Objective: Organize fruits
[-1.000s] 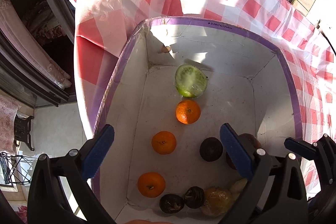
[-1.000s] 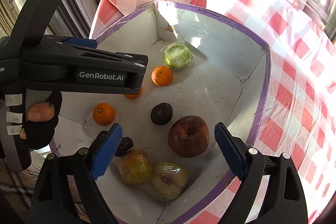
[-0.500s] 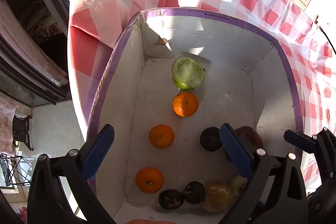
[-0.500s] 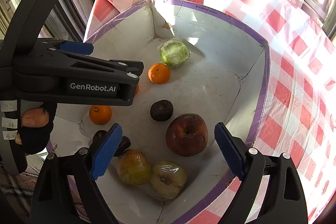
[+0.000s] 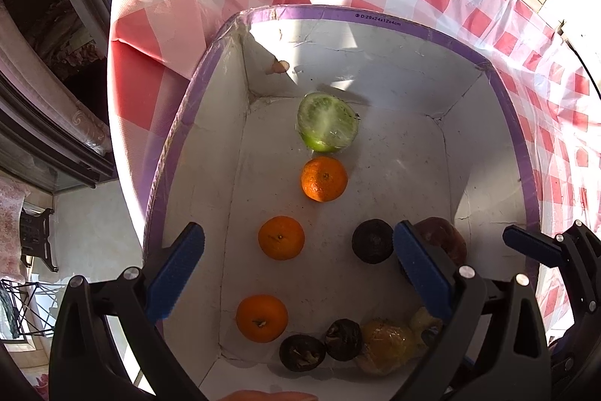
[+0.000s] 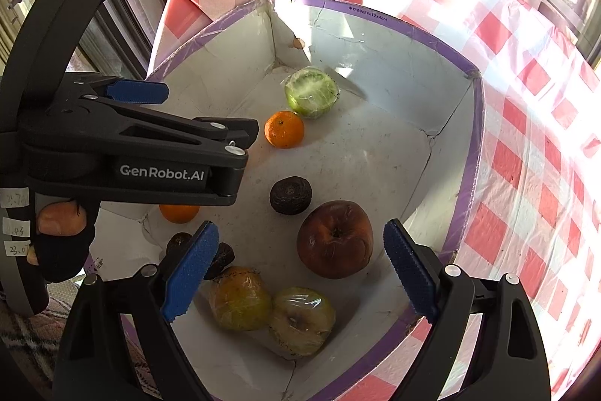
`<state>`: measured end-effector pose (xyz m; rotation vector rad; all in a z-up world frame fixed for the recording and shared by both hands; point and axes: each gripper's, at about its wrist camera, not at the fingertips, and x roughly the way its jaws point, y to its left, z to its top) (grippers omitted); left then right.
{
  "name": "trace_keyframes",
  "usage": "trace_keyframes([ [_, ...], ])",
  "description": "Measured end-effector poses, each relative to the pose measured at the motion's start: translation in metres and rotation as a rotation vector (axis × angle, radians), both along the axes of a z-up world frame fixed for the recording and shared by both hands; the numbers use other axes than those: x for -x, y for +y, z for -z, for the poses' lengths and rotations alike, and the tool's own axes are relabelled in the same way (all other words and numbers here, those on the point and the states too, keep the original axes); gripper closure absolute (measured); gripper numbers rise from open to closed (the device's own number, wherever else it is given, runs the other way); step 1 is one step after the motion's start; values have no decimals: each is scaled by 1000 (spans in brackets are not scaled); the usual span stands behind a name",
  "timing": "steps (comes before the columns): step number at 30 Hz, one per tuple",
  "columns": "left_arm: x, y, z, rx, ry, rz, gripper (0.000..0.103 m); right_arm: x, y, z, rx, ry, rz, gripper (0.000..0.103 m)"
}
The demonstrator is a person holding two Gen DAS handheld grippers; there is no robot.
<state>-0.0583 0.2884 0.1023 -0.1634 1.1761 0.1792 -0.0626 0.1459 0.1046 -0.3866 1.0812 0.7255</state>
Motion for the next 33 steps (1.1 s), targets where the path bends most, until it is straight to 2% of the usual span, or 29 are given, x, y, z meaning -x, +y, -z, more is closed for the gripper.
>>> trace_keyframes([
  [23,2,-2,2,7,16,15,2,0,2,3,-1,21,1,16],
  [28,5,3,4,61,0,-5,2,2,0,4,-7,27,1,16],
  [33,4,8,1,22,5,-48,2,4,-8,3,-24,26,11,16],
])
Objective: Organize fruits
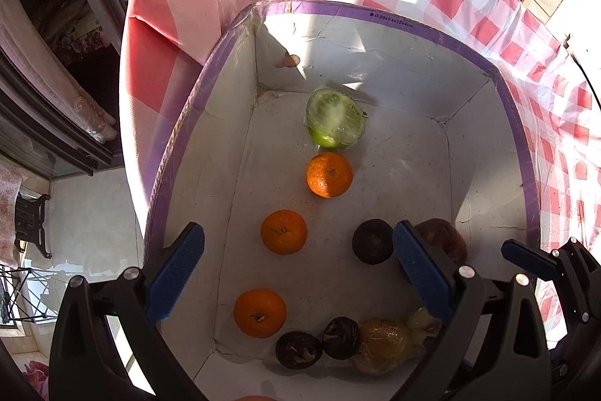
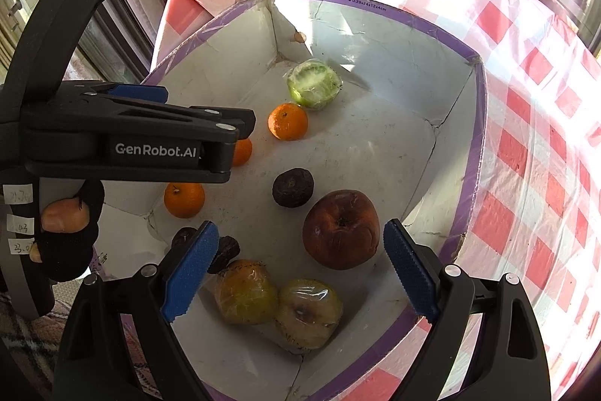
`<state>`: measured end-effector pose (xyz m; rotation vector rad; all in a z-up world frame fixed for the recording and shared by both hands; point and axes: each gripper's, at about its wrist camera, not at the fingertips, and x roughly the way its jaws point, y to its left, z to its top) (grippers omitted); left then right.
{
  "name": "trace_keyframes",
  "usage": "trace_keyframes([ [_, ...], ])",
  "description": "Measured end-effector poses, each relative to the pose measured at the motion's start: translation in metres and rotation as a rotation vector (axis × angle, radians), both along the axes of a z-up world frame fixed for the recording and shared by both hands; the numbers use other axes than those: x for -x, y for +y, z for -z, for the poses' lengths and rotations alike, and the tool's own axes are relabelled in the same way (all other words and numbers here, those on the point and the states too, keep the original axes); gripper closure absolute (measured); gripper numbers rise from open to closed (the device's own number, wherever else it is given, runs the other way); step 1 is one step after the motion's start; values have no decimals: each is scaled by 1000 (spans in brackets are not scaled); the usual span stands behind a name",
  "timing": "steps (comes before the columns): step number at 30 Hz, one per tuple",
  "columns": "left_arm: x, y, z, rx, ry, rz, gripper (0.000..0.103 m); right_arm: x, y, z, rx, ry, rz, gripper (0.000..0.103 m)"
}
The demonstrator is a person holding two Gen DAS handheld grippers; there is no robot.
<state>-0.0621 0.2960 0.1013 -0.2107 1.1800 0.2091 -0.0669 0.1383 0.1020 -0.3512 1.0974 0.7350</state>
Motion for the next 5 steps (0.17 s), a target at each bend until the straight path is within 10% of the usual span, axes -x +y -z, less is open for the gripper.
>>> trace_keyframes([
  [5,-3,-22,-16,-126,-31,29,2,3,-19,-18,-65,-88,64,16],
])
